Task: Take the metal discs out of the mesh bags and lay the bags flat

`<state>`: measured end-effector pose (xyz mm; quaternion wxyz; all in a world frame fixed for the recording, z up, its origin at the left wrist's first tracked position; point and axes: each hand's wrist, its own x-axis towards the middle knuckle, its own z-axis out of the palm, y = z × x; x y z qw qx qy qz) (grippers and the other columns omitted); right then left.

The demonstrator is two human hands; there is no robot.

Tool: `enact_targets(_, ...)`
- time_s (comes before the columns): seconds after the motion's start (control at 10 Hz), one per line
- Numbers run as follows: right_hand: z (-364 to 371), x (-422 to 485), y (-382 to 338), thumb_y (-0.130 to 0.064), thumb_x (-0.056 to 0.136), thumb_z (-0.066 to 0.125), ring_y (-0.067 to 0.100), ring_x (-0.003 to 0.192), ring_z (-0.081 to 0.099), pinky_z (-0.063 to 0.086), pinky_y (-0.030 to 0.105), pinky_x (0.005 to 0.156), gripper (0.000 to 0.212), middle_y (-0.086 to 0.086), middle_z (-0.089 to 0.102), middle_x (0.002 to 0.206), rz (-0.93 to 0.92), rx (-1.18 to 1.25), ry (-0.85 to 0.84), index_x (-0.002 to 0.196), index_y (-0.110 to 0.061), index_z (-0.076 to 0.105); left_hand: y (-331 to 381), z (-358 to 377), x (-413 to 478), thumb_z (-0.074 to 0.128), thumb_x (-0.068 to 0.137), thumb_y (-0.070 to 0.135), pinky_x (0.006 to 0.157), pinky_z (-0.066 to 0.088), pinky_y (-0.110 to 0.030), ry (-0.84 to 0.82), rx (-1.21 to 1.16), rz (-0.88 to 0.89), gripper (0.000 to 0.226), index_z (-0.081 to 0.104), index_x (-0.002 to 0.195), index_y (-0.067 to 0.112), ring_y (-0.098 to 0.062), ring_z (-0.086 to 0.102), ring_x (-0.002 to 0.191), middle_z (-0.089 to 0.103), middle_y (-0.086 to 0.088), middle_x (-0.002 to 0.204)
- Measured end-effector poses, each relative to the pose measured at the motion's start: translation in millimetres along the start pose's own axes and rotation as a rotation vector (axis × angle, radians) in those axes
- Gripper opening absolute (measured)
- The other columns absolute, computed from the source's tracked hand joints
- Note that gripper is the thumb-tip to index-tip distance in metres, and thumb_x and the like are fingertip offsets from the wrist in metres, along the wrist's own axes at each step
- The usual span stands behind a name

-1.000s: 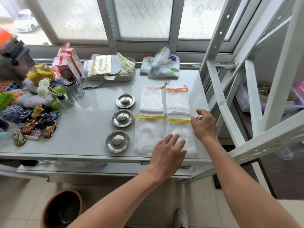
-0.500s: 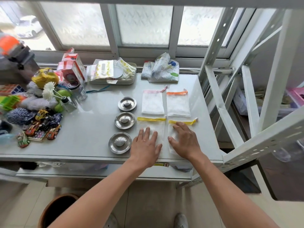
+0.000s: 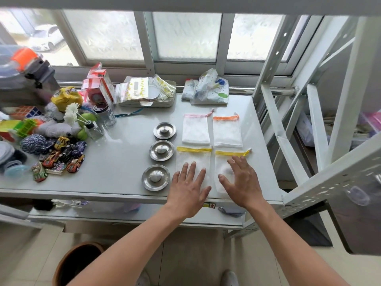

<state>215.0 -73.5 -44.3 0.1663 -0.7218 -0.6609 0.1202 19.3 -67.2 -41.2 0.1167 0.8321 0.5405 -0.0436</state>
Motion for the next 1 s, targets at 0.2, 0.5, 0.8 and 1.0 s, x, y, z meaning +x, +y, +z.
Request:
enact_targets(0.2,10,-14,0,-0.061,0.091,0.031,0.018,0.151,0.001,0.004,0.041,0.121,0.072,0.002,0.011,0.164,-0.004,-0.127,-0.13,0.152,-0.023,0.024,4,8,5,0.012,0.099,0.056,0.121,0.0,-0.049,-0.001,-0.011,-0.011,0.064,-0.005,0.154,0.029,-0.026,-0.016,0.15,-0.013,-0.006,0.164)
enact_targets(0.5,5,-12,3,-0.058,0.093,0.032,0.017,0.151,0.003,0.005,0.038,0.121,0.069,0.001,0.011,0.164,-0.02,-0.147,-0.134,0.152,-0.024,0.023,3,8,3,0.013,0.099,0.056,0.122,0.001,-0.048,-0.005,-0.001,0.013,0.064,-0.003,0.155,0.029,-0.026,-0.015,0.15,-0.012,-0.005,0.164)
enact_targets(0.8,1,-12,3,-0.058,0.092,0.034,0.018,0.151,0.003,0.007,0.04,0.121,0.07,0.001,0.014,0.164,0.001,-0.125,-0.116,0.152,-0.023,0.024,2,-1,-2,0.015,0.1,0.055,0.122,0.002,-0.045,0.035,-0.028,0.029,0.063,0.0,0.155,0.028,-0.023,-0.011,0.15,-0.008,-0.005,0.164)
enact_targets(1.0,-10,-4,-6,-0.057,0.093,0.036,0.022,0.151,0.007,0.009,0.044,0.121,0.069,0.003,0.017,0.163,0.022,-0.084,-0.064,0.151,-0.022,0.027,1,-21,4,0.021,0.101,0.052,0.122,0.011,-0.043,0.175,-0.08,0.03,0.061,0.016,0.154,0.023,-0.022,0.005,0.152,0.011,-0.007,0.164)
